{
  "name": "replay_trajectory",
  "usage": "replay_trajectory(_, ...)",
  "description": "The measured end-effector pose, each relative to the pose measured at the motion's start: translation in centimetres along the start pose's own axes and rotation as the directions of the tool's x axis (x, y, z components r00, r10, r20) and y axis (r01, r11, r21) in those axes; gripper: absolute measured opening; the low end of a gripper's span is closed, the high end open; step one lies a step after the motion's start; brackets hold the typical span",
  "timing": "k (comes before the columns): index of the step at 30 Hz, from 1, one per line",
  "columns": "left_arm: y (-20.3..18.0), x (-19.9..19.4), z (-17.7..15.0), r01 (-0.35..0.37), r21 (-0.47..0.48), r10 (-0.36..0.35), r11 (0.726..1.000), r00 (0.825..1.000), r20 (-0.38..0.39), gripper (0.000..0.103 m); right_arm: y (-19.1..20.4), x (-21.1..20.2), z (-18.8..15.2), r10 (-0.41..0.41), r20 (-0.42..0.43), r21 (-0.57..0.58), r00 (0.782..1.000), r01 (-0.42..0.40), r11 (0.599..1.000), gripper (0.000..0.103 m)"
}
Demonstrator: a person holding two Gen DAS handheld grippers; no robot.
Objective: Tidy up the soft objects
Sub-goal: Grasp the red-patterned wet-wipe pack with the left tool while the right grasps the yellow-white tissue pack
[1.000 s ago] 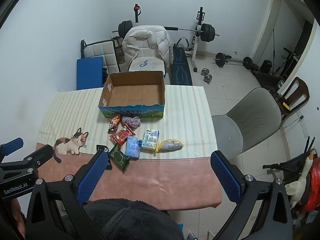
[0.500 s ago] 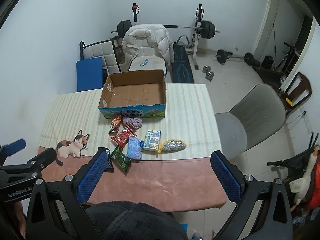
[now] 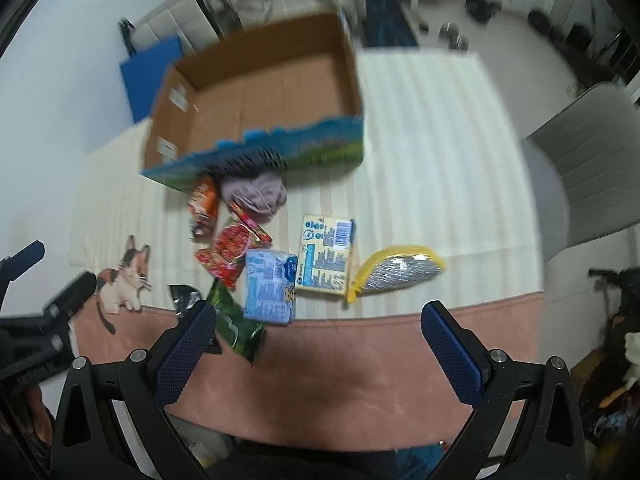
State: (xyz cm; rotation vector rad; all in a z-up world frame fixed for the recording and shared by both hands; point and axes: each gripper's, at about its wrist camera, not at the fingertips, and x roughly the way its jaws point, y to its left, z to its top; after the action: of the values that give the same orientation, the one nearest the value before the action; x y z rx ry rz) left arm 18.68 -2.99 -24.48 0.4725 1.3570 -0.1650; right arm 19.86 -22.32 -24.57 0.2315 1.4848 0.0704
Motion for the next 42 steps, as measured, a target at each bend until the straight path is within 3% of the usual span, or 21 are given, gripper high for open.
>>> replay_trajectory(3,-1.5,6.4,1.5,-0.003,0.090,0.012,0.996,0.994,-0.106,0.093,-0.5,6.2,2.0,-0.016,-0.073,0.027,0.997,0.018,0.999,0.102)
replay_trajectory(6,-2.6,11.3,2.1,0.034,0.135,-0.008,0.990,0.983,-0.183,0.082,-1.3,11.1,2.9,-0.012,-0.140,0.074,0.990,0.023,0.997,0.092)
replay_trajectory(8,-3.1,13.3,2.1,0.073,0.150,-0.039,0.986,0.976,-0.216,0.081,-1.7,13.5,3.3,-0.001,-0.165,0.105,0.986,0.019,0.994,0.088)
replay_trajectory(12,-4.0,16.3,2.1,0.080,0.174,-0.031,0.982,0.963,-0.267,0.081,-2.0,16.2,3.1,0.020,-0.193,0.136,0.981,0.007,0.991,0.088)
replay_trajectory(16,-4.2,16.8,2.3,0.119,0.162,-0.071,0.979,0.958,-0.278,0.081,-1.7,18.1,2.6,0.025,-0.220,0.131,0.975,0.004,0.991,0.087)
replay_trajectory(19,-4.2,16.5,2.6,0.153,0.157,-0.103,0.976,0.952,-0.288,0.073,-1.6,19.6,2.2,0.029,-0.242,0.133,0.970,0.004,0.991,0.087)
replay_trajectory(24,-3.3,15.9,2.8,0.186,0.149,-0.138,0.971,0.948,-0.287,0.072,-1.0,21.7,1.0,0.039,-0.284,0.132,0.958,-0.001,0.991,0.074)
replay_trajectory(32,-2.6,15.6,2.9,0.189,0.182,-0.126,0.965,0.942,-0.311,0.074,-0.7,23.3,-1.4,0.031,-0.297,0.102,0.955,-0.001,0.995,0.072)
replay_trajectory(38,-2.3,14.8,3.0,0.156,0.216,-0.086,0.964,0.950,-0.301,0.074,-0.2,23.1,-2.7,0.018,-0.294,0.080,0.956,0.006,0.997,0.072)
replay_trajectory(42,-2.0,14.4,2.6,0.166,0.223,-0.095,0.961,0.951,-0.295,0.074,-0.7,22.7,-3.0,0.027,-0.294,0.081,0.955,-0.003,0.997,0.072)
